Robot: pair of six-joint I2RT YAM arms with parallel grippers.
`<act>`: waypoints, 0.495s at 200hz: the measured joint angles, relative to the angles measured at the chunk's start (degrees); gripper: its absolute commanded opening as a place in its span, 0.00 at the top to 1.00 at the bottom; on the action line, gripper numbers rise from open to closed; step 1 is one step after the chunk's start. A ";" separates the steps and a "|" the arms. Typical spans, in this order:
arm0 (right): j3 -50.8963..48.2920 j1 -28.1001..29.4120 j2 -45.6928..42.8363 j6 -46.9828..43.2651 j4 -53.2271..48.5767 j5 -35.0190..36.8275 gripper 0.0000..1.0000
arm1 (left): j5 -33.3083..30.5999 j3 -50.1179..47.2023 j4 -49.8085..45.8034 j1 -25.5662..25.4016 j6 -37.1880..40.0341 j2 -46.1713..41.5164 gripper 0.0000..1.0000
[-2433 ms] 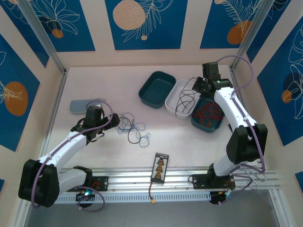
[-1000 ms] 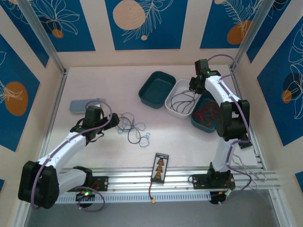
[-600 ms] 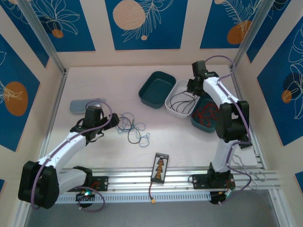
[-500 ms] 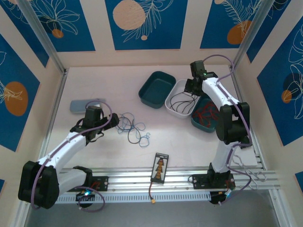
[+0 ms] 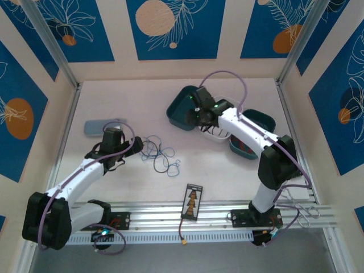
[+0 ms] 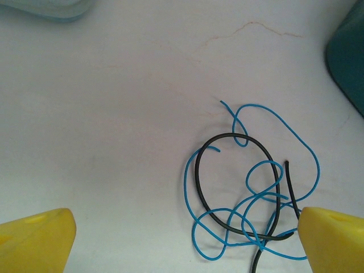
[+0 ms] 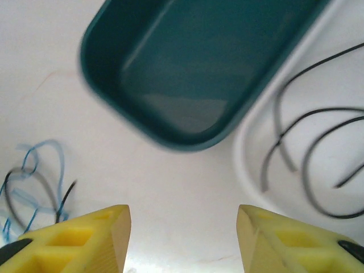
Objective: Untangle the cables
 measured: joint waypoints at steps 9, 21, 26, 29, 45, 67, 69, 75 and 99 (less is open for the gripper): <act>-0.42 1.40 0.00 0.24 -0.09 -0.24 0.51 | 0.00 -0.04 0.00 0.00 0.00 0.11 0.00; -0.98 3.28 0.00 1.81 0.24 -0.22 0.53 | 0.02 -0.04 0.04 0.00 0.00 0.15 0.00; -1.38 4.04 0.00 2.73 0.37 -0.28 0.54 | 0.02 -0.04 0.11 0.00 0.00 0.24 0.00; -1.60 4.66 0.00 3.04 0.42 -0.24 0.55 | 0.02 -0.04 0.15 0.00 0.00 0.26 0.00; -2.69 8.46 0.02 5.27 0.17 -0.74 0.60 | 0.04 -0.04 0.44 0.00 0.00 0.52 0.00; -3.08 13.79 0.02 7.58 -0.24 -1.38 0.65 | 0.26 -0.04 0.85 0.02 -0.04 0.90 0.00; -3.08 14.29 0.04 7.56 -0.26 -1.49 0.65 | 0.28 -0.04 0.87 0.02 -0.09 0.94 0.00; -3.08 15.56 0.04 8.11 -0.31 -1.64 0.65 | 0.44 -0.04 0.92 0.02 -0.22 1.01 0.00; -3.08 19.80 0.46 9.11 -0.46 -1.73 0.66 | 0.55 -0.04 1.20 0.04 -0.90 1.27 0.00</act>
